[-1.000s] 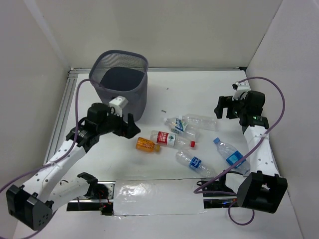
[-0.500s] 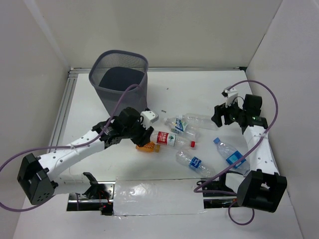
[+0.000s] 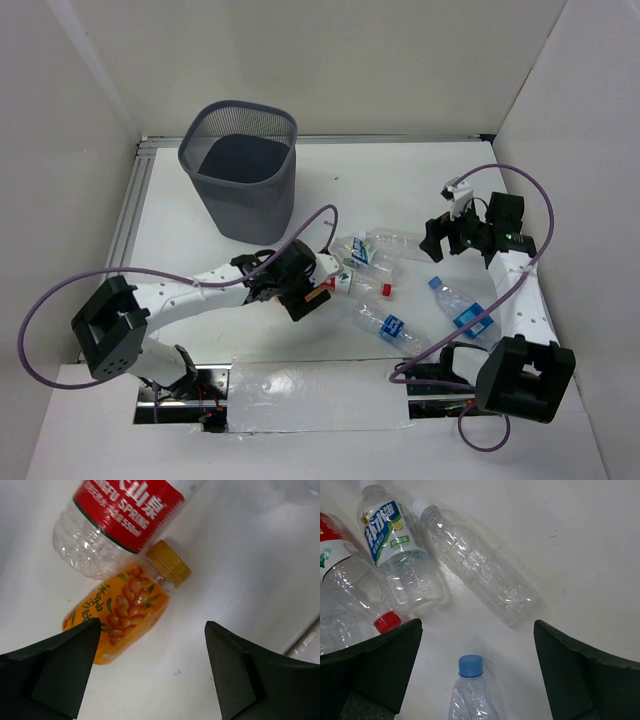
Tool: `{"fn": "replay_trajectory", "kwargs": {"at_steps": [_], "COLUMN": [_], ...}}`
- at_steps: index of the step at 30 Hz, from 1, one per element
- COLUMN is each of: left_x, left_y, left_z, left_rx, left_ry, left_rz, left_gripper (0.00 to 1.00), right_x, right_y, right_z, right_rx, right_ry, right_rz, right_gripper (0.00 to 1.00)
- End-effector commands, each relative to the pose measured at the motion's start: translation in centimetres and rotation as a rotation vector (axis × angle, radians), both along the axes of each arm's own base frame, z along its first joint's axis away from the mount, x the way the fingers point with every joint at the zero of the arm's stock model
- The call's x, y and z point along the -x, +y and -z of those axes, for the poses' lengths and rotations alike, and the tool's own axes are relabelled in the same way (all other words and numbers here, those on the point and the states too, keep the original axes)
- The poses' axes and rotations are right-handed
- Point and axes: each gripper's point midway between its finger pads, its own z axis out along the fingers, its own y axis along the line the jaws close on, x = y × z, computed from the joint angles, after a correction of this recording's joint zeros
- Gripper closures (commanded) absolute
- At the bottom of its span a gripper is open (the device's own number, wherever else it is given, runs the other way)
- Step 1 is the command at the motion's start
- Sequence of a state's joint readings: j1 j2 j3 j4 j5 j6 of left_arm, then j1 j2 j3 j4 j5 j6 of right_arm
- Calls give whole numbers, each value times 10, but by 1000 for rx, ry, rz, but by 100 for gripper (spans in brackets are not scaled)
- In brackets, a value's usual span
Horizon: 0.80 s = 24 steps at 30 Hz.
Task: Put the plastic bottles in the bin
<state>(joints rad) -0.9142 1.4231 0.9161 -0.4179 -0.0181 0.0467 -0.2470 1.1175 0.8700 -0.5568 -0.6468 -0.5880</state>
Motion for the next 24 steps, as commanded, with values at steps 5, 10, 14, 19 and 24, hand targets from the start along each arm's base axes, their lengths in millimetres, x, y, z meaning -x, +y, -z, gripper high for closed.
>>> {"fn": "replay_trajectory", "kwargs": {"at_steps": [5,10,14,19,24], "left_x": [-41,-42,-43,-38,-28], "left_y": [4,6,5,-3,-26], "left_z": [39,61,61,19,-100], "left_rx": [-151,-207,-218,-159,109], "left_ry": [-123,-86,-82,-104,-203], "left_rz": [-63,-70,-83,-95,-65], "left_gripper": [3,6,27,80,100], "right_x": [3,5,6,-6,-18], "right_y": [8,10,9,14,17], "right_z": [-6,-5,-2,-16,-20], "right_rx": [-30,-26,-15,-12,-1], "right_ry": [-10,-12,-13,-112,-173], "right_rz": [-55,-72,-83,-141,-211], "right_gripper": [1,1,1,37,40]}}
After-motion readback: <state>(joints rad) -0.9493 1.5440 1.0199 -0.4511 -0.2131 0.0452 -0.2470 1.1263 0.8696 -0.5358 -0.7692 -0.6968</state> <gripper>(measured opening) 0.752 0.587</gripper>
